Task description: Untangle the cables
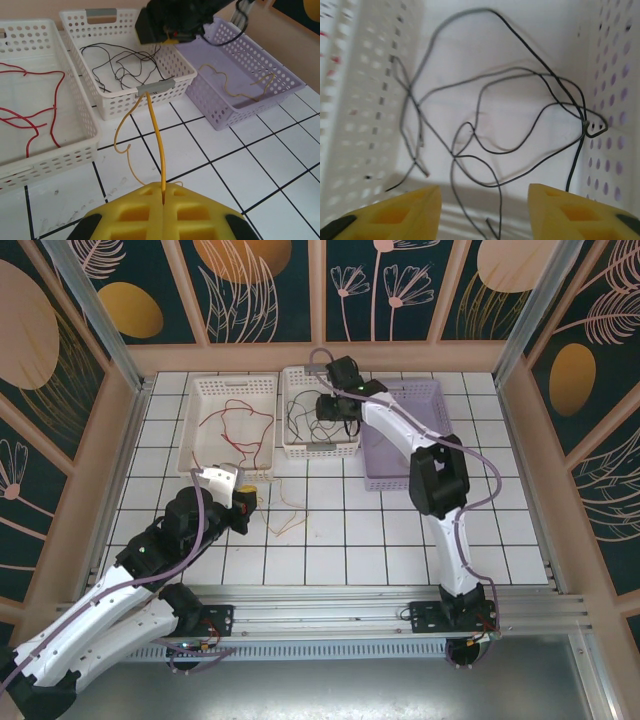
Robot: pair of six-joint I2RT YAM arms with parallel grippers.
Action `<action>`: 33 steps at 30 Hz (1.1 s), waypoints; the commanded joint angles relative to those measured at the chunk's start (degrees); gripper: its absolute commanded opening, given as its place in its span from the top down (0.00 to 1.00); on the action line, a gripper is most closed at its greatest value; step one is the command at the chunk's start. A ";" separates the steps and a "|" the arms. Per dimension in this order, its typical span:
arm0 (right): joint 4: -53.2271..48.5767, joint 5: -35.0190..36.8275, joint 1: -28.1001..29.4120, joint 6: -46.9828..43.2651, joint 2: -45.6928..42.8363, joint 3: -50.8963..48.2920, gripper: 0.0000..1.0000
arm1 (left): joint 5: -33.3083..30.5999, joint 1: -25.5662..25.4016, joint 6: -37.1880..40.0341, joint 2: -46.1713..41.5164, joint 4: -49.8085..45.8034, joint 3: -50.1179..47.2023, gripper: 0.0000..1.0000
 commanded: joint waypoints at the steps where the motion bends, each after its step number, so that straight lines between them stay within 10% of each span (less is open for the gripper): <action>1: 1.26 0.55 1.69 -1.06 -9.60 -1.14 0.48 | 0.44 0.21 1.21 0.05 0.89 -0.20 1.00; 10: 15.86 10.74 7.64 -2.32 -39.91 -28.11 0.26 | 0.92 0.24 1.66 -0.54 1.20 -0.38 1.00; 12: 17.70 11.34 7.71 -1.60 -47.21 -35.48 0.01 | 1.13 0.19 1.81 -0.65 1.46 -0.42 1.00; 23: 15.16 24.80 5.31 0.57 -80.23 -70.38 0.01 | 1.96 0.22 0.03 -0.91 2.51 2.13 1.00; 33: 6.43 31.98 5.44 4.70 -92.88 -73.66 0.01 | 4.45 0.13 -1.86 6.78 4.51 11.55 1.00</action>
